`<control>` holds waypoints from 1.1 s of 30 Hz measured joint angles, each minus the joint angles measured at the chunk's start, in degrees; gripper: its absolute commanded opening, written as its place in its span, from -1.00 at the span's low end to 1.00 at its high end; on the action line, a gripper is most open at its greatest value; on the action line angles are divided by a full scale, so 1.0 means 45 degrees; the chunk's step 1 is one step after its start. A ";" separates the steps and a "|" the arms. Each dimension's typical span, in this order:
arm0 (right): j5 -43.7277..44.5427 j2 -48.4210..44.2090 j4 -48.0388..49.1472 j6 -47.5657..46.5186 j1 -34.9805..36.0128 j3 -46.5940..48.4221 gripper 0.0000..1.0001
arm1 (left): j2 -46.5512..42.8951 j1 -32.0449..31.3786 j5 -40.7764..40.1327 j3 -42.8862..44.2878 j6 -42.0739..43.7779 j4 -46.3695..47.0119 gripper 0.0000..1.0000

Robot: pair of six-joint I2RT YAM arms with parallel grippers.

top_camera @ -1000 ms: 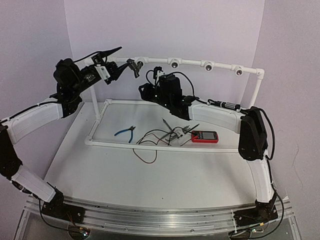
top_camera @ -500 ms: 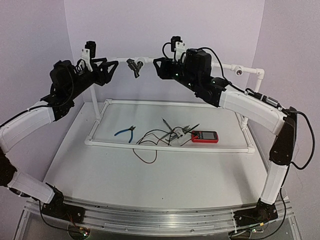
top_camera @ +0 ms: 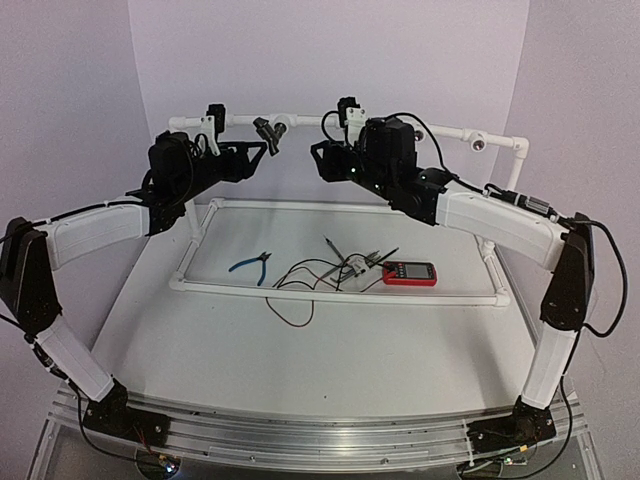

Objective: Install the water faucets

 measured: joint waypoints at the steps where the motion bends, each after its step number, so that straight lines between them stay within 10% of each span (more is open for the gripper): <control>1: 0.0008 -0.0021 0.0003 -0.0027 0.0000 -0.0014 -0.18 | 0.0062 -0.0011 0.0062 0.0088 -0.0004 0.0170 0.35; 12: 0.0092 -0.0250 0.0019 -0.0136 -0.0063 -0.0163 -0.18 | 0.0544 -0.0028 0.0448 0.0904 -0.0077 0.0737 0.28; 22: 0.0205 -0.0593 0.0025 -0.0152 -0.0112 -0.0670 -0.18 | 0.1609 -0.0316 0.0129 0.2532 0.0706 0.0230 -0.32; 33: 0.0276 -0.0678 0.0059 -0.0143 -0.0194 -0.0806 -0.17 | 0.1799 -0.0988 -0.0399 0.3354 0.5751 -0.0861 -0.67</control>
